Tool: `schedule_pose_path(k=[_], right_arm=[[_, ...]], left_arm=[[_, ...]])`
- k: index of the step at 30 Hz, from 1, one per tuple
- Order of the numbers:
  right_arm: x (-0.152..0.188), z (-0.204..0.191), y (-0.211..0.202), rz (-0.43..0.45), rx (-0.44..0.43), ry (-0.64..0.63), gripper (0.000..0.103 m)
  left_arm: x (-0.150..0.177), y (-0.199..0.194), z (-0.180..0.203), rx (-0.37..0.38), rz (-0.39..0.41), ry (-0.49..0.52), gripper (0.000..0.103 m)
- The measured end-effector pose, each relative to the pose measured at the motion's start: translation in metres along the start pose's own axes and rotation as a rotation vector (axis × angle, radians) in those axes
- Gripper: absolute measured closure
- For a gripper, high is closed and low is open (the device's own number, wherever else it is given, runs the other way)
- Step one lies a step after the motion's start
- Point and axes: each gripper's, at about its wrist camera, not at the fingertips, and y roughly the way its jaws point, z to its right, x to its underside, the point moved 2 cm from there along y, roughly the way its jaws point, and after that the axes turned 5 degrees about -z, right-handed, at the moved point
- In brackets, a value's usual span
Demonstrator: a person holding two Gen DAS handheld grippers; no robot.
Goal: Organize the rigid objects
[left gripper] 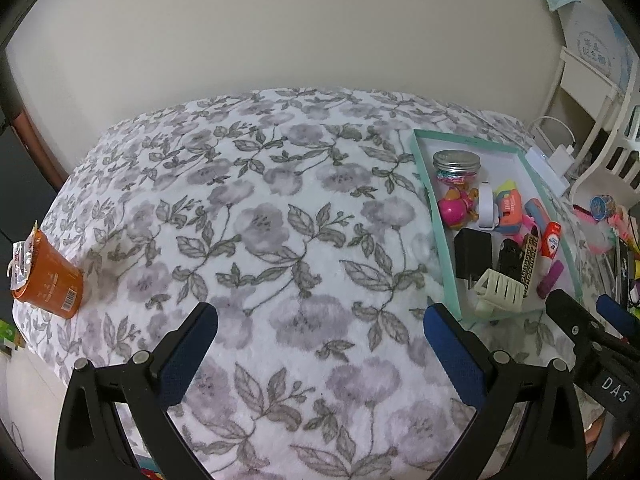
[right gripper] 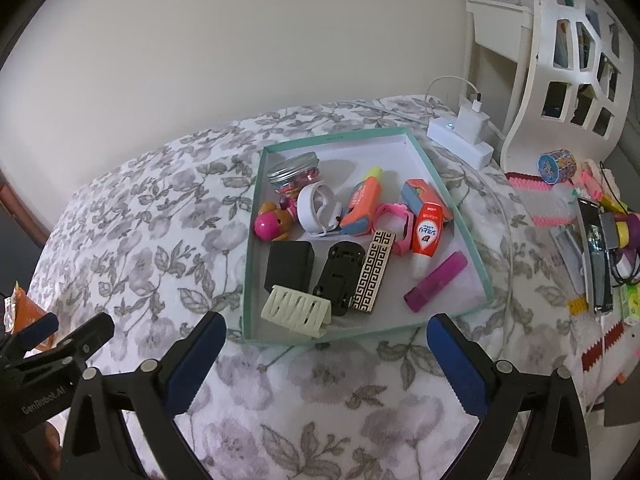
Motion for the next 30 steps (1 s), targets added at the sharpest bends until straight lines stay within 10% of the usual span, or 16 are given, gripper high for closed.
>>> schedule_pose_path(k=[30], right_arm=[[0.016, -0.011, -0.005, -0.025, 0.004, -0.017, 0.001]], left_arm=[[0.007, -0.001, -0.011, -0.045, -0.047, -0.017, 0.0]])
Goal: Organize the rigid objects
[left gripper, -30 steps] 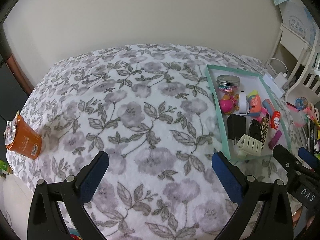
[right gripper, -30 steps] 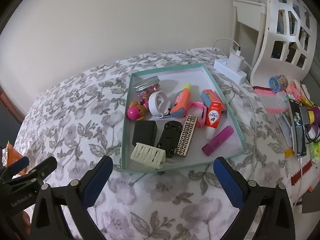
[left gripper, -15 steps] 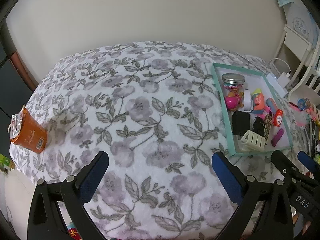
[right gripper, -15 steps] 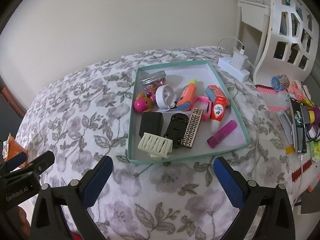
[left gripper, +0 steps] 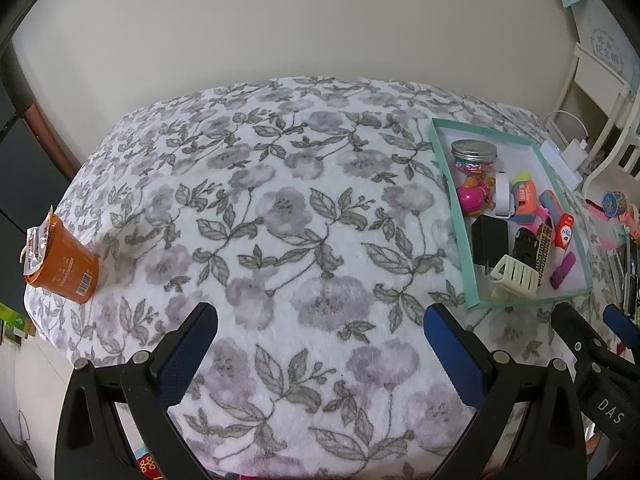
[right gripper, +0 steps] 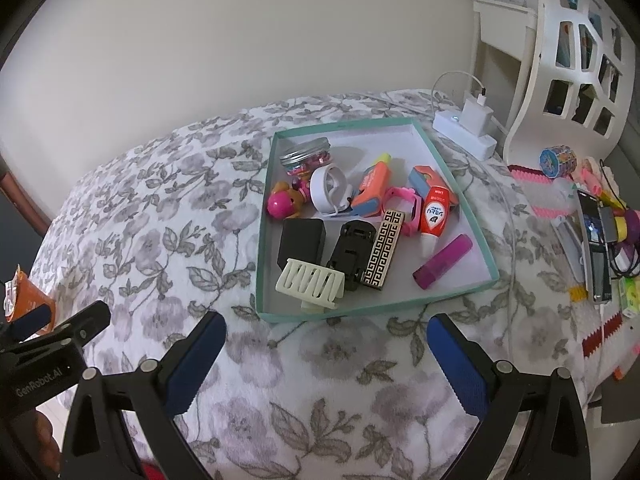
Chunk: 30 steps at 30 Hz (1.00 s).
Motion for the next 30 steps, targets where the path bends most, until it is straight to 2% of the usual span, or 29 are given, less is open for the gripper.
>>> schedule_pose_path(k=[30], right_arm=[[-0.0002, -0.0053, 0.0074, -0.026, -0.002, -0.014, 0.001]], left_arm=[[-0.0005, 0.0057, -0.0003, -0.004, -0.023, 0.02, 0.0]])
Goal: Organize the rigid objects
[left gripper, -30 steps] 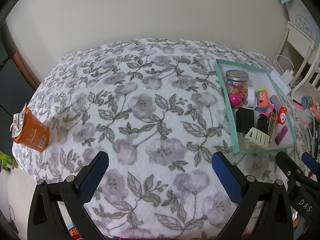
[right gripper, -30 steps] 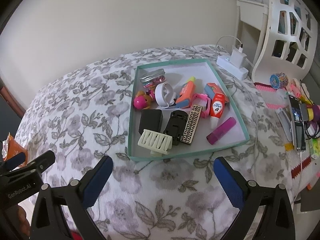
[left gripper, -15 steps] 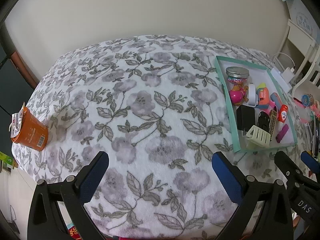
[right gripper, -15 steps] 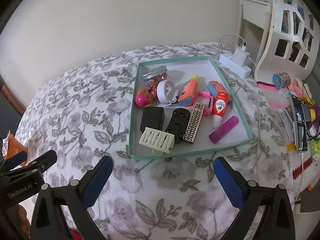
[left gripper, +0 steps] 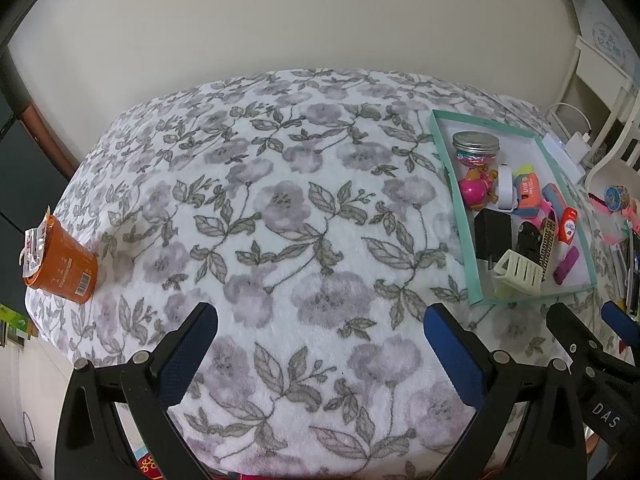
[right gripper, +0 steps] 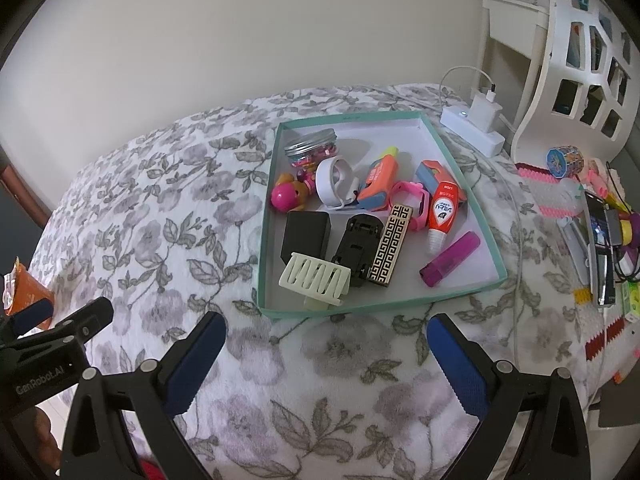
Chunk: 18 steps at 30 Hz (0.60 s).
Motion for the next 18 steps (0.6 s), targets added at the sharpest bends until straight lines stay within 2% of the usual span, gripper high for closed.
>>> schedule_pose_path(k=[13, 18], right_arm=[[0.0001, -0.0009, 0.0017, -0.004, 0.0, -0.008, 0.001], [0.0003, -0.0013, 0.0025, -0.007, 0.0, -0.016, 0.001]], left_arm=[[0.0002, 0.0007, -0.0003, 0.013, -0.01, 0.004, 0.0], [0.0008, -0.0039, -0.002, 0.018, 0.013, -0.001, 0.0]])
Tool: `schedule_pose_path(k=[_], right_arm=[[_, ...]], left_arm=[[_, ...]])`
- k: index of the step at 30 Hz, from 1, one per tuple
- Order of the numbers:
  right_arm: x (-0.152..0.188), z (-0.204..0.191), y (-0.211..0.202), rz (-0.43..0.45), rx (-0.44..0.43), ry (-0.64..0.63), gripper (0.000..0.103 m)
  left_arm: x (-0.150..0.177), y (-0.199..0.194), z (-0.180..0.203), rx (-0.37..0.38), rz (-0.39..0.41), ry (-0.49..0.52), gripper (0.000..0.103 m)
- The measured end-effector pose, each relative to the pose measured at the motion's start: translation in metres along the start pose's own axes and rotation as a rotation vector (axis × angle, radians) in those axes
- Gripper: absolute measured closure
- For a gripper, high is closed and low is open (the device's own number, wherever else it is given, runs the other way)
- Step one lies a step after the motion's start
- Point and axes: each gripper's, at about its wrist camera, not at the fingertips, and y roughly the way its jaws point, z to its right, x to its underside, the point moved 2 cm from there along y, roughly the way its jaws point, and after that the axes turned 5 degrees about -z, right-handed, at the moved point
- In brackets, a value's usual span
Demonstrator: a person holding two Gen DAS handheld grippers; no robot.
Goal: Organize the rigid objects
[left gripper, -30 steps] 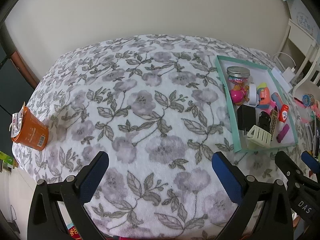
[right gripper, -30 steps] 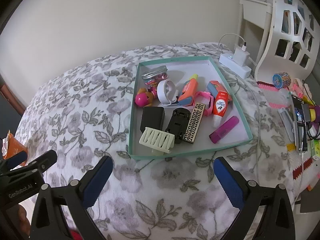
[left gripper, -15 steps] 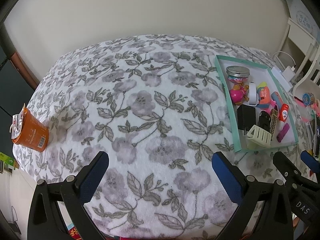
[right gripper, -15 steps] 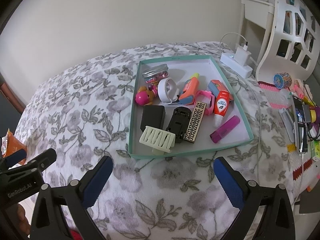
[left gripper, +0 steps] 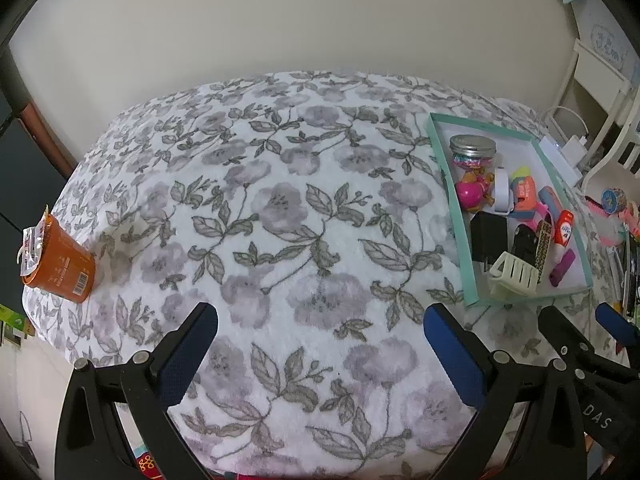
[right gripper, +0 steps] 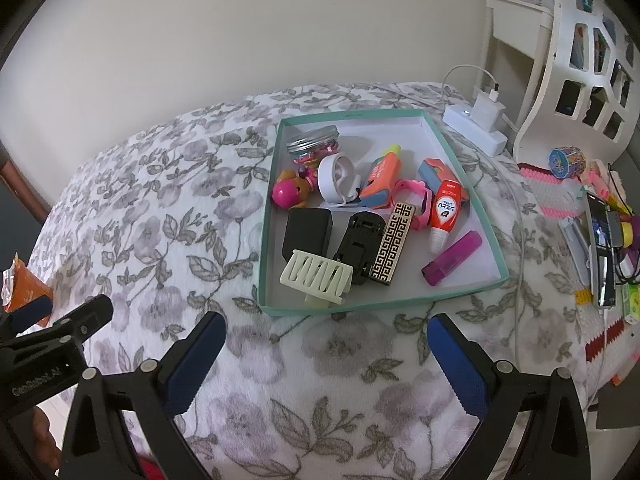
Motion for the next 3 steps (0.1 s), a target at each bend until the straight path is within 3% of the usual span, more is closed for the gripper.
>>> schedule_pose_path(k=[3], right_arm=[[-0.0002, -0.0002, -0.0002, -0.001, 0.0, 0.0, 0.001]], left_arm=[[-0.0003, -0.0009, 0.0015, 0.006, 0.004, 0.006, 0.0]])
